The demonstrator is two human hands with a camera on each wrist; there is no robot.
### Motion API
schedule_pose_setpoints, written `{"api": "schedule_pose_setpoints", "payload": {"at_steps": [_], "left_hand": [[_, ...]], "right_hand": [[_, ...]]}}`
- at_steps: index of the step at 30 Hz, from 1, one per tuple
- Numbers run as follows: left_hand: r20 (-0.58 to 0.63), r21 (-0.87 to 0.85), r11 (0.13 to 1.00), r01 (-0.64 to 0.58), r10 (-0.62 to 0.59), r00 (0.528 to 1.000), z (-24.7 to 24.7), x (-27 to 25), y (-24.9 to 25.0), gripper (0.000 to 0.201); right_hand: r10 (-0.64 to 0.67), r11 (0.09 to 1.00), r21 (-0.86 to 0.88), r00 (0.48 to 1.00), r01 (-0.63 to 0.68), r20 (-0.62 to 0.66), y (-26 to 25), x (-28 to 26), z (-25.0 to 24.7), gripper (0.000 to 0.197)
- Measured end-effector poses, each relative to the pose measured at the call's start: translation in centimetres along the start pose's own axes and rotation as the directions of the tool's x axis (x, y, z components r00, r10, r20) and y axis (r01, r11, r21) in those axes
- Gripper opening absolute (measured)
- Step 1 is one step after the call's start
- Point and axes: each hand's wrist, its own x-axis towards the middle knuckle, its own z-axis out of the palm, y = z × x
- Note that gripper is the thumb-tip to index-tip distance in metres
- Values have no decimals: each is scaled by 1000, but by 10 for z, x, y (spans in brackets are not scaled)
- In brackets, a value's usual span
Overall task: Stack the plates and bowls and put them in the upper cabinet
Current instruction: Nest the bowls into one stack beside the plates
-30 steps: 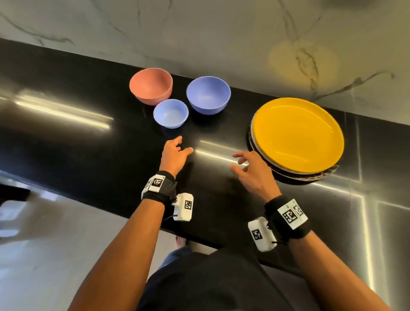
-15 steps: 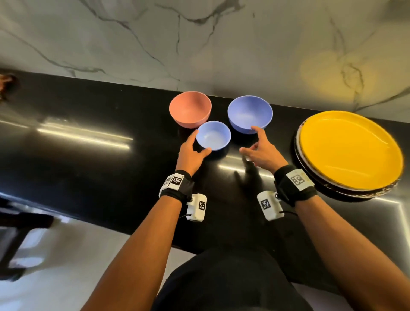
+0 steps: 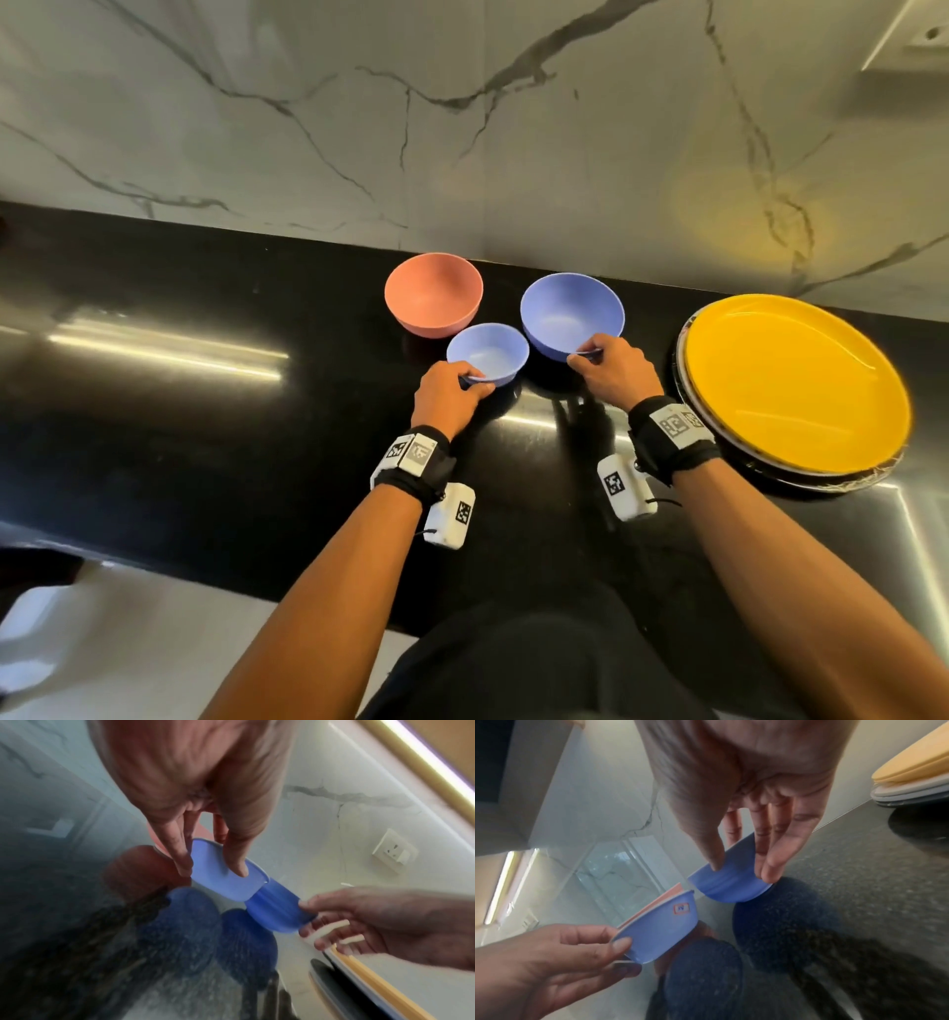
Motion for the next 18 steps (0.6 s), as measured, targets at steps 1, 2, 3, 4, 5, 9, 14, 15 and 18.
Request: {"api": "schedule_pose_setpoints", "payload": {"at_steps": [1,2,3,4,5,9,14,15,18], "left_hand": [[-16,-33,999,-2,1,1000,-3,-4,2,24],[-37,-59,998,-9,7,999,-6,-8,5,26],[-56,-80,997,-22,18,998,-9,-12,8,26],[-72,-97,995,-38,31,997,-13,-17,12,26],[-85,-109,992,-60,51,995,-15,-21,17,26],[-100,-107,973,-203,192,976,-17,-26,37,26],[2,38,944,-327,327,945,8,-22,57,24],[14,66,942,-328,328,945,14,-22,58,25],[39,118,942,-313,311,950,30,-21,56,28]], "right_hand": [[4,1000,11,1000,-4,-1,5,-5,-1,21],[2,1000,19,1000,-2,0,10,-10,-1,21],[-1,1000,26,1000,0,4,15,-16,-2,21],[-5,999,32,1000,4,14,19,-21,-2,22],[-6,999,34,1000,5,22,22,-27,-3,22],[-2,1000,18,998,1,65,31,-44,-5,22],[-36,999,11,992,34,125,33,-57,-6,22],[-42,999,29,991,39,128,33,-59,-6,23],[-22,996,87,996,15,83,33,-64,-11,23]]}}
